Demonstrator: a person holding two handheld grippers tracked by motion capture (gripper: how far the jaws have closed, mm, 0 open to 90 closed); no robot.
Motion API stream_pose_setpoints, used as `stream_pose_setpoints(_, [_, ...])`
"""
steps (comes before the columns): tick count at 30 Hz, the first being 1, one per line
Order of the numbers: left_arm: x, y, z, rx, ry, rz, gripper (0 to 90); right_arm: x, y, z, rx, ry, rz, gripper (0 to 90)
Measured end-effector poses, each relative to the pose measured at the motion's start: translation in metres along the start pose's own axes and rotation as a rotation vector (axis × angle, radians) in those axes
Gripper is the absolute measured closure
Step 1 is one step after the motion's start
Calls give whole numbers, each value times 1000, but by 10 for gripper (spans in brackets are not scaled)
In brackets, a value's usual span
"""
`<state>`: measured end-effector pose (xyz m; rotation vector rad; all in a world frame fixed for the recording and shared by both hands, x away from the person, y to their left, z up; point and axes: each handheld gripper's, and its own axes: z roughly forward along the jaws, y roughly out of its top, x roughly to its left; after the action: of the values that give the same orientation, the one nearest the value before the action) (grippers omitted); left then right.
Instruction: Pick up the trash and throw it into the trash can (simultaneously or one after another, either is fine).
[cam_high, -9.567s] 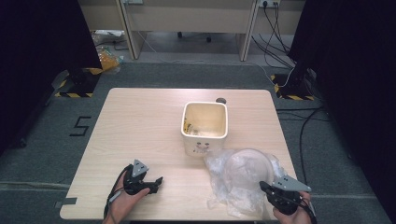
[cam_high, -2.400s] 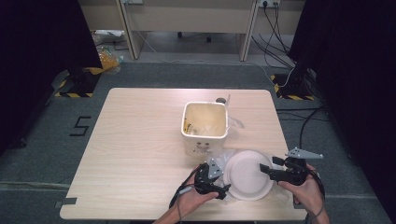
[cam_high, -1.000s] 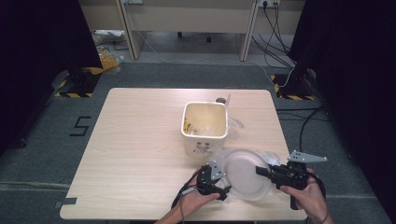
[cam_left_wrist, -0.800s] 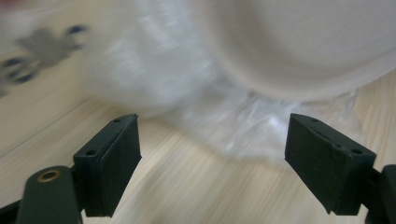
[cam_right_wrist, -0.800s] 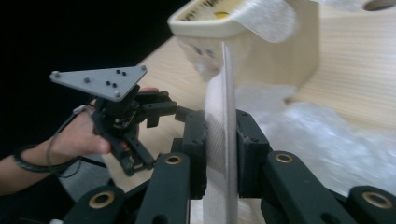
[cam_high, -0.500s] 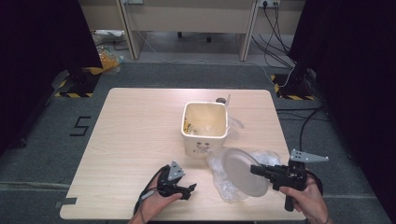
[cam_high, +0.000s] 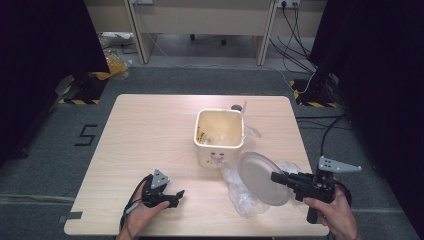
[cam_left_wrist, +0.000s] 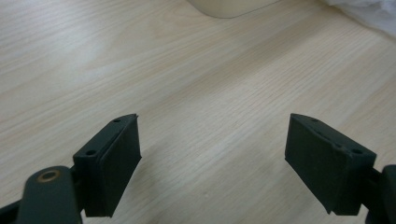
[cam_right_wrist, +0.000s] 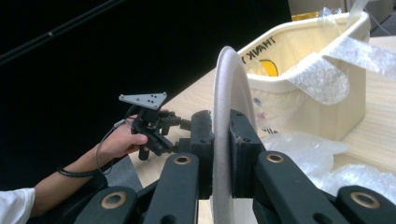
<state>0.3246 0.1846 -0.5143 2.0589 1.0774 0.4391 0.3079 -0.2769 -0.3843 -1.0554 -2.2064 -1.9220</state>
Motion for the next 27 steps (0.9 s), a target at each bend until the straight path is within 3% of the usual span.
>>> stream_pose_setpoints(5, [5, -5, -2, 0, 12, -22, 178, 4, 8, -3, -20, 13, -13, 827])
stream_pose_setpoints(16, [9, -11, -1, 17, 39, -10, 169, 11, 32, -4, -33, 23, -46, 827])
stream_pose_setpoints(27, [9, -11, 0, 18, 43, -15, 147, 20, 80, 17, -52, 66, -95, 827])
